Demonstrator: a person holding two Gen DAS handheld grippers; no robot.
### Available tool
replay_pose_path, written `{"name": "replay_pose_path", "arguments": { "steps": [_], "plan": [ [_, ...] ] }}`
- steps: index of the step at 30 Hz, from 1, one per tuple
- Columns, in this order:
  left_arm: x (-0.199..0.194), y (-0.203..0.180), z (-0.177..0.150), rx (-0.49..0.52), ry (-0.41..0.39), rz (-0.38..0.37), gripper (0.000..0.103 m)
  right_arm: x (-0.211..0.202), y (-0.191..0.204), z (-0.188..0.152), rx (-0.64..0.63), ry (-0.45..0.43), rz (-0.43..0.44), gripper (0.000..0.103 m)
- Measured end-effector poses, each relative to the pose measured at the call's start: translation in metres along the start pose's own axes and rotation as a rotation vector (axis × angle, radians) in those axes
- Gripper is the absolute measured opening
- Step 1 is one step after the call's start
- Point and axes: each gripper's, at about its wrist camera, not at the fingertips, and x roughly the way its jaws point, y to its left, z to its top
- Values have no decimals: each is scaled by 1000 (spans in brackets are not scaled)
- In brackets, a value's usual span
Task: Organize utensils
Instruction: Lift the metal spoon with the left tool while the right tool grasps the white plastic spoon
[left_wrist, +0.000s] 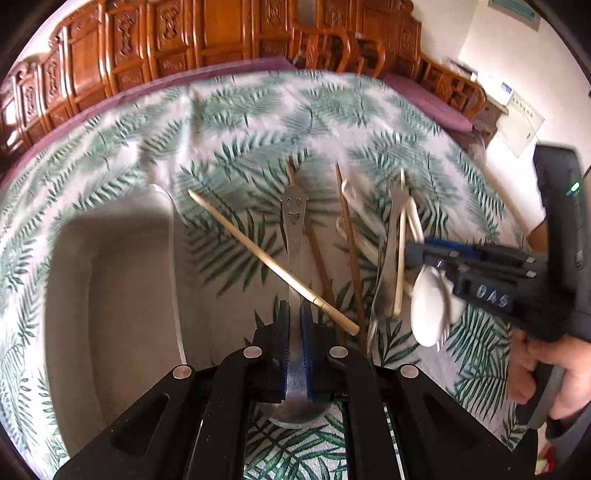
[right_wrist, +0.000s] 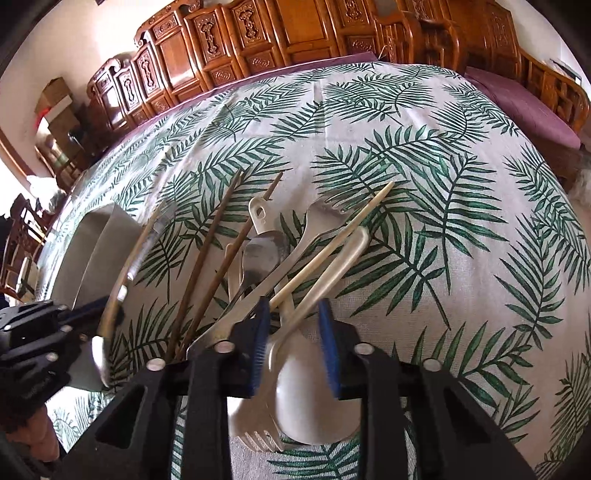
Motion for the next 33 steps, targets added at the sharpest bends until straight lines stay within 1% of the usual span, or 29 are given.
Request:
{"name": "replay_pose_path", "arguments": {
  "steps": [3, 5, 9, 13, 18, 25, 30, 33],
  "plan": [
    [4, -2, -2, 11, 26, -10, 5, -2, 1, -1, -8, 6, 9, 19],
    [-5, -2, 1, 1, -7, -26, 5, -5, 3, -1, -19, 0, 0, 15],
    [-17, -8, 8, -3, -37, -46, 5, -11, 3, 0, -34, -11, -26, 8],
    [-30, -20, 17, 19, -65, -53, 5, -17, 1, -1, -46, -22, -42, 7],
    [-45, -28, 25, 27, -94, -69, 5, -25, -5, -2, -40, -33, -42, 7],
    [-58, -35, 31, 35, -124, -65, 5, -41, -7, 0, -41, -65, -35, 7],
    [-63, -37, 31, 42, -133, -59, 5, -50, -5, -4, -73, -65, -69, 7],
    [-64, -37, 31, 41, -134, -56, 5, -56, -11, -7, -65, -65, -80, 7]
  ]
}}
